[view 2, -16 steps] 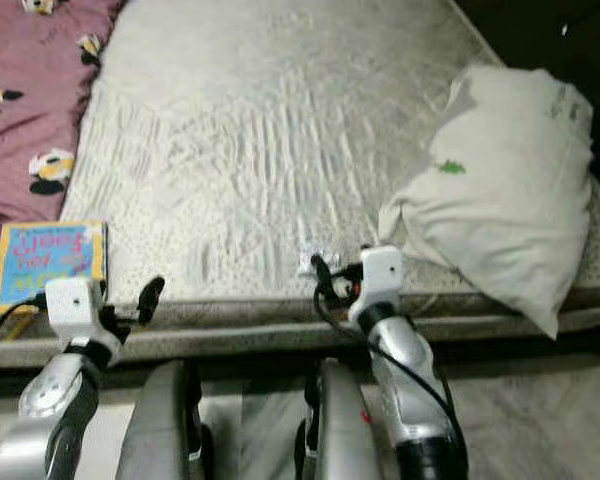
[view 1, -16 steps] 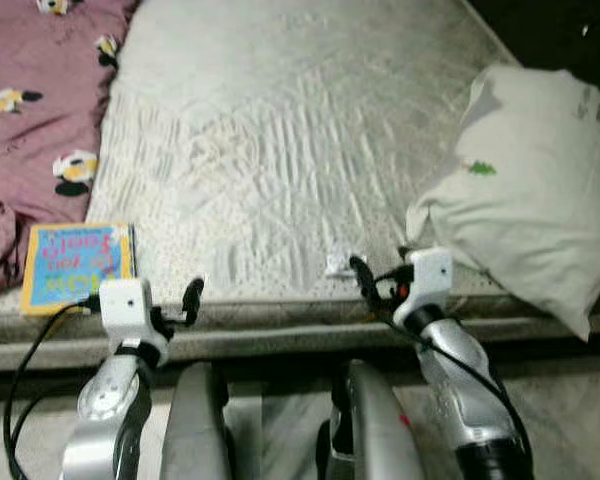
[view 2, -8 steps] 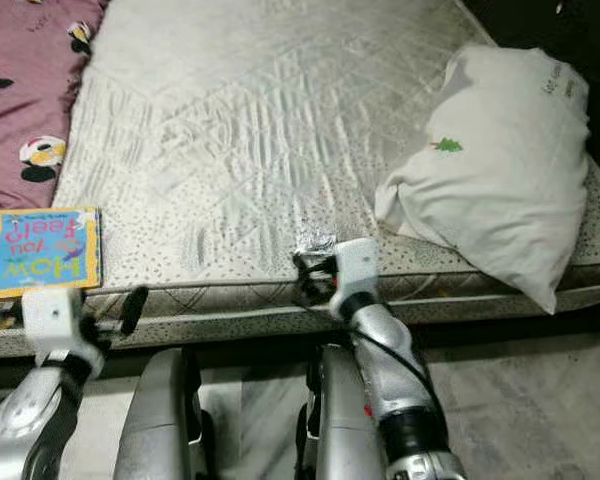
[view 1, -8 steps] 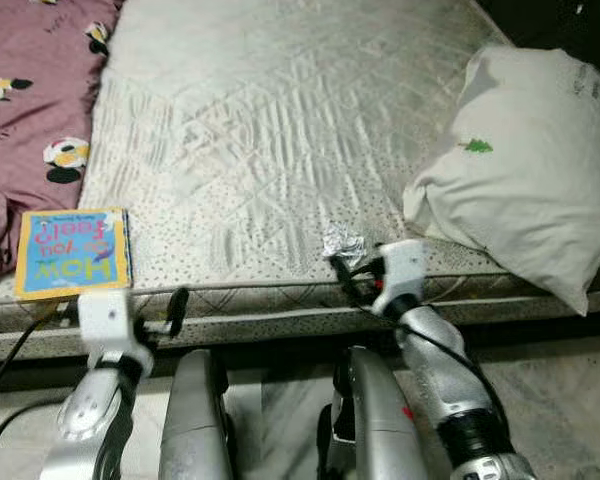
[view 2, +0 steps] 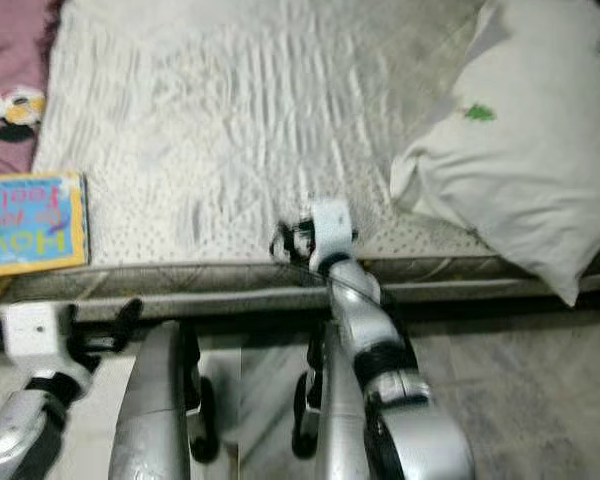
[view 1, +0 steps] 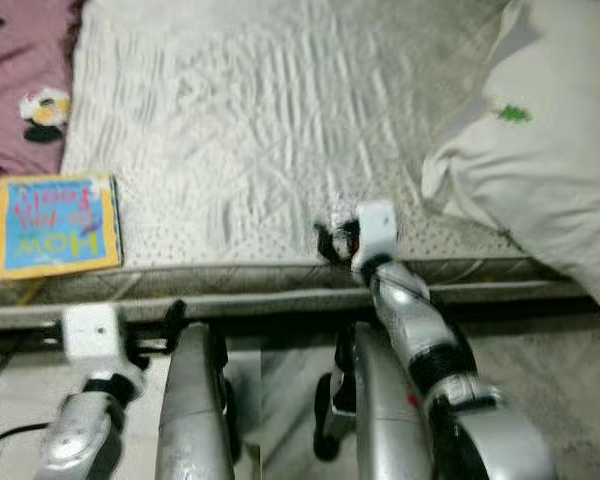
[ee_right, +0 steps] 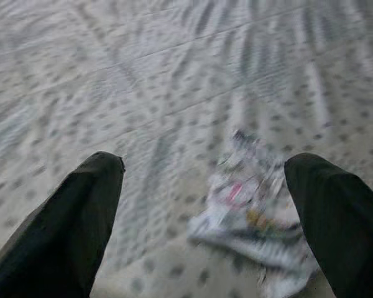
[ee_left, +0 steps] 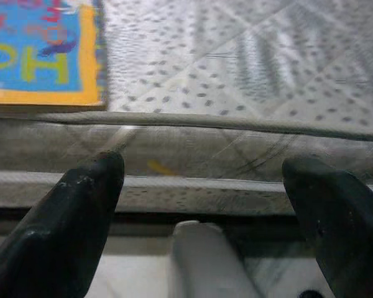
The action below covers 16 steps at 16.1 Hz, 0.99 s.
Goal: Clean up the room
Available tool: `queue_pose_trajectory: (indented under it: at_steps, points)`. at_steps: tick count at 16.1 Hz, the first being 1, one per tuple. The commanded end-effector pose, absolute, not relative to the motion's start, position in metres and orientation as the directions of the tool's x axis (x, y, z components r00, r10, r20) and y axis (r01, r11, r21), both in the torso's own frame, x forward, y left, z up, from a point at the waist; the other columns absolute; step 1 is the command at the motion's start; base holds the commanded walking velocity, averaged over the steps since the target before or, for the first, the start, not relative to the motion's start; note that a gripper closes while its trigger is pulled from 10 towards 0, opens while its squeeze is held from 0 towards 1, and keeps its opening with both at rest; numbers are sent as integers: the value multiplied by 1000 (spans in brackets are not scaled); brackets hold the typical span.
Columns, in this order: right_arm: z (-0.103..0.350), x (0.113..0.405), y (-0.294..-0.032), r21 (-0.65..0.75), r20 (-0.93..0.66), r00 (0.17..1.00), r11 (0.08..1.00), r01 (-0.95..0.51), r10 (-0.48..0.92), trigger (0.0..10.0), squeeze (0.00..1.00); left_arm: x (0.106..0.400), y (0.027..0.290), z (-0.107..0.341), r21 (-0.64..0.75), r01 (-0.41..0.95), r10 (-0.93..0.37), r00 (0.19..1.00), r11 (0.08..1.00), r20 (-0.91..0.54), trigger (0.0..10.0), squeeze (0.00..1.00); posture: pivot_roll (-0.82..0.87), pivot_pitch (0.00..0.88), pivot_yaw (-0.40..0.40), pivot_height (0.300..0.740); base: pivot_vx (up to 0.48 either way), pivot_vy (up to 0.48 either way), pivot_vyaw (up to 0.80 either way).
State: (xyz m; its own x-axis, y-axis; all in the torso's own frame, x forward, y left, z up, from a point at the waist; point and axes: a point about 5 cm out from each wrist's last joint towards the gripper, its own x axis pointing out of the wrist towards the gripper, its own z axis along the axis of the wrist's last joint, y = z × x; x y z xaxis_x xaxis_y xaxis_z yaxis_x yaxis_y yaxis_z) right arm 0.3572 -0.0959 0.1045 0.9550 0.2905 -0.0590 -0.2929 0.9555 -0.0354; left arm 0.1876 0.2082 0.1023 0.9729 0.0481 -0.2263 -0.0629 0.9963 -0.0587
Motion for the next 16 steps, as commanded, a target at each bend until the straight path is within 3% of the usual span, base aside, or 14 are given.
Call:
queue_pose_trajectory:
  at_steps: [1,4,12,13,16]
  points:
    - [95,356,-98,-29,-91,962,965,-261,258,10000,0,182,215,106,-52,-95,80,968,994,-237,10000,0,245,389,-57,573,0,0,0]
    - [107,368,-98,-65,-79,981,981,-182,177,10000,0,183,210,120,-44,-76,66,975,996,-211,10000,0,247,414,-55,573,0,0,0]
    - [88,369,-111,-177,-257,966,984,-9,-37,10000,0,178,198,117,-57,-55,40,969,997,-245,10000,0,261,415,-66,573,0,0,0]
    - [84,367,-110,-157,-284,958,988,2,-47,0,0,179,198,117,-58,-59,44,969,997,-244,10000,0,262,412,-68,573,0,0,0]
    - [81,365,-106,-119,-295,955,993,2,-38,0,0,180,198,116,-61,-70,53,970,996,-239,10000,0,254,391,-77,573,0,0,0]
